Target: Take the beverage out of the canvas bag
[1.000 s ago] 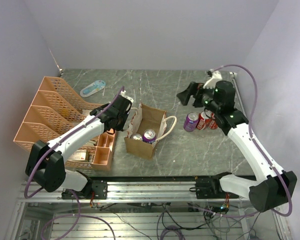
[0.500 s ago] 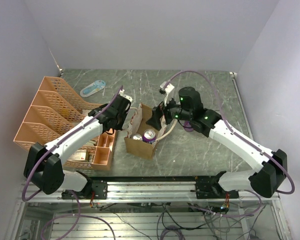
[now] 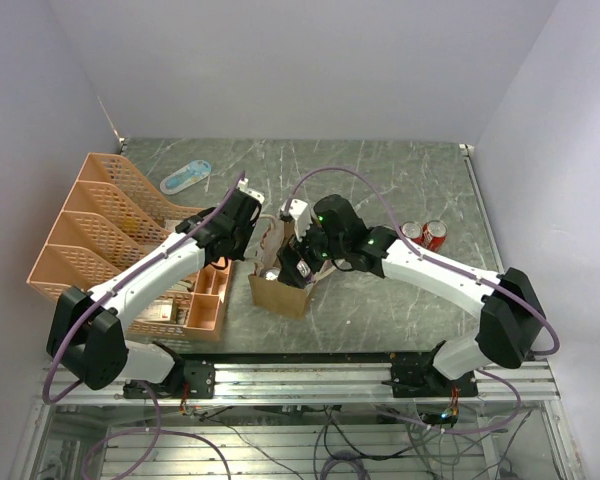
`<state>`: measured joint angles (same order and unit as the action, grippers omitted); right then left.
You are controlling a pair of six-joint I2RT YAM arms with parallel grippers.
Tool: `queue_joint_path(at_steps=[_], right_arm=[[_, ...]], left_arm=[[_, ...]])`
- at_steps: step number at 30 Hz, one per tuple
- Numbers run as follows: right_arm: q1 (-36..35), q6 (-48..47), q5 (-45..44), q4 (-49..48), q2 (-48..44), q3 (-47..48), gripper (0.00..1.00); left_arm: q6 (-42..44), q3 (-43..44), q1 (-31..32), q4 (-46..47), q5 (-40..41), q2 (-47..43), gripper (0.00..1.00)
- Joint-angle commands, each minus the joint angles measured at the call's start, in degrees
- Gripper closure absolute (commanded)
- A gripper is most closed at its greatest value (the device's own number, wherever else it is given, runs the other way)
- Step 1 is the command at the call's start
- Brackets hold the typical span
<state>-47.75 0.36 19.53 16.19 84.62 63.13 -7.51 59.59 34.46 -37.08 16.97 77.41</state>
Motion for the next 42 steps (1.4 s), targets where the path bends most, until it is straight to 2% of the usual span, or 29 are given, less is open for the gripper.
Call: queue_joint_path(at_steps=[1, 10, 30, 36, 42], right_arm=[[-1.36, -1.03, -1.60, -0.38, 0.84, -0.75, 0.00], [-3.11, -0.73, -1.85, -0.11, 1.71, -0.32, 0.00], [-9.38, -2.84, -12.84, 3.41, 13.90, 4.83, 0.00], [-9.50, -2.65, -15.32, 4.33, 13.69, 4.57, 0.01], [-9.55, -1.32, -16.95, 2.83, 9.61, 3.09, 0.00]], left_arm=[[-0.13, 1.67, 0.44, 0.61, 0.43, -0.60, 0.93], [-0.09, 1.72, 0.44, 0.61, 0.17, -0.59, 0.93], [0.05, 1.69, 0.43, 0.69, -0.27, -0.41, 0.93], [0.10, 1.67, 0.44, 0.69, -0.50, -0.46, 0.93], [0.14, 1.67, 0.44, 0.69, -0.80, -0.33, 0.93]])
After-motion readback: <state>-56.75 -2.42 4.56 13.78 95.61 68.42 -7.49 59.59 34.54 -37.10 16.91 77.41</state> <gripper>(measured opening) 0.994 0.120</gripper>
